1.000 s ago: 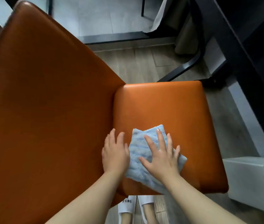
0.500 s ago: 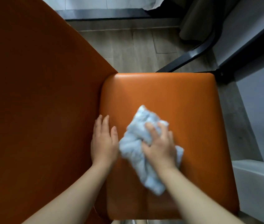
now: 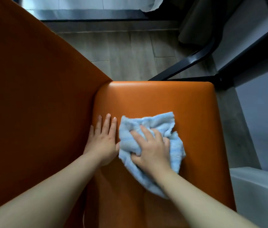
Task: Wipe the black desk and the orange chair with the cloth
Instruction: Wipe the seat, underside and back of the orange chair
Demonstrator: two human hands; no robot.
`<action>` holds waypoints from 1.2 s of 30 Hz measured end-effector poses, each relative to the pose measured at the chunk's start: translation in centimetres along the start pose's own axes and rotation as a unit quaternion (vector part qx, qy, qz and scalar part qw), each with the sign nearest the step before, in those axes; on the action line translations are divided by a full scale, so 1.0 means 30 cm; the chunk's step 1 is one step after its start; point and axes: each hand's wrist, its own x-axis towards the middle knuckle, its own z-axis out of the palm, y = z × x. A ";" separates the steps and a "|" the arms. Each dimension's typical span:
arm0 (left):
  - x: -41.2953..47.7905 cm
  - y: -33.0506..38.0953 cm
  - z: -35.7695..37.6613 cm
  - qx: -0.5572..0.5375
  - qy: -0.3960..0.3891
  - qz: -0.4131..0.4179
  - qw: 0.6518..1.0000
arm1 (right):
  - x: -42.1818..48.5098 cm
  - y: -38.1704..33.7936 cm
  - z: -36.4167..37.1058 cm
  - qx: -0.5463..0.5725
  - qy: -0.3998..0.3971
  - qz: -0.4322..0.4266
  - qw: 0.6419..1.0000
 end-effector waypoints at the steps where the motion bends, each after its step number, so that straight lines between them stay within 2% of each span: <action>1: 0.000 0.000 -0.003 0.006 0.000 0.002 1.000 | -0.031 0.002 -0.010 0.017 0.032 -0.032 0.999; 2: -0.001 0.001 -0.005 0.009 -0.001 0.002 1.000 | -0.034 0.026 -0.040 0.050 0.073 -0.023 0.996; 3: -0.001 0.002 -0.008 0.007 0.000 0.001 1.000 | -0.010 0.068 -0.072 0.081 0.110 0.032 0.990; 6: 0.002 0.006 -0.005 -0.011 0.006 -0.007 1.000 | 0.139 0.252 -0.171 0.104 0.181 0.256 0.944; 7: 0.002 0.007 -0.002 -0.012 0.010 -0.007 1.000 | 0.193 0.298 -0.192 0.085 0.170 0.306 0.933; 9: -0.001 0.004 0.006 -0.014 0.023 -0.004 1.000 | 0.245 0.304 -0.188 0.048 0.076 0.344 0.935; 11: -0.004 0.000 0.009 -0.021 0.035 -0.007 0.999 | 0.226 0.237 -0.127 0.028 0.002 0.295 0.955; 13: -0.009 0.003 0.006 -0.025 0.042 -0.006 0.999 | 0.148 0.155 -0.054 -0.021 -0.040 0.204 0.978; 14: -0.012 0.005 0.004 -0.028 0.048 -0.005 0.998 | 0.105 0.128 -0.026 -0.044 -0.043 0.156 0.986; 16: -0.017 0.007 -0.001 -0.051 0.071 -0.004 0.996 | 0.073 0.117 -0.018 -0.049 0.001 0.093 0.995; 18: -0.021 0.006 -0.005 -0.082 0.093 -0.007 0.992 | 0.119 0.160 -0.068 0.020 0.071 0.120 0.990; 20: -0.022 0.003 -0.001 -0.085 0.102 -0.008 0.991 | 0.182 0.212 -0.129 0.109 0.145 0.193 0.964; 22: -0.022 0.007 0.004 -0.071 0.113 -0.013 0.991 | 0.233 0.234 -0.173 0.129 0.185 0.227 0.947; 24: -0.016 0.023 0.000 -0.061 0.131 -0.026 0.989 | 0.278 0.202 -0.187 0.087 0.169 0.191 0.963; 26: 0.000 0.049 -0.014 -0.084 0.133 -0.054 0.986 | 0.336 0.132 -0.183 0.043 0.123 0.120 0.984; 29: 0.027 0.079 -0.031 -0.118 0.105 -0.087 0.984 | 0.418 0.013 -0.138 -0.001 0.013 0.014 1.000; 31: 0.027 0.073 -0.030 -0.114 0.099 -0.081 0.985 | 0.431 -0.032 -0.089 -0.040 -0.065 -0.037 0.996; 33: 0.022 0.051 -0.022 -0.105 0.106 -0.070 0.986 | 0.416 -0.002 -0.073 -0.040 -0.068 -0.022 0.997; 36: 0.012 0.034 -0.011 -0.096 0.112 -0.062 0.987 | 0.353 0.150 -0.100 -0.028 -0.013 0.079 0.996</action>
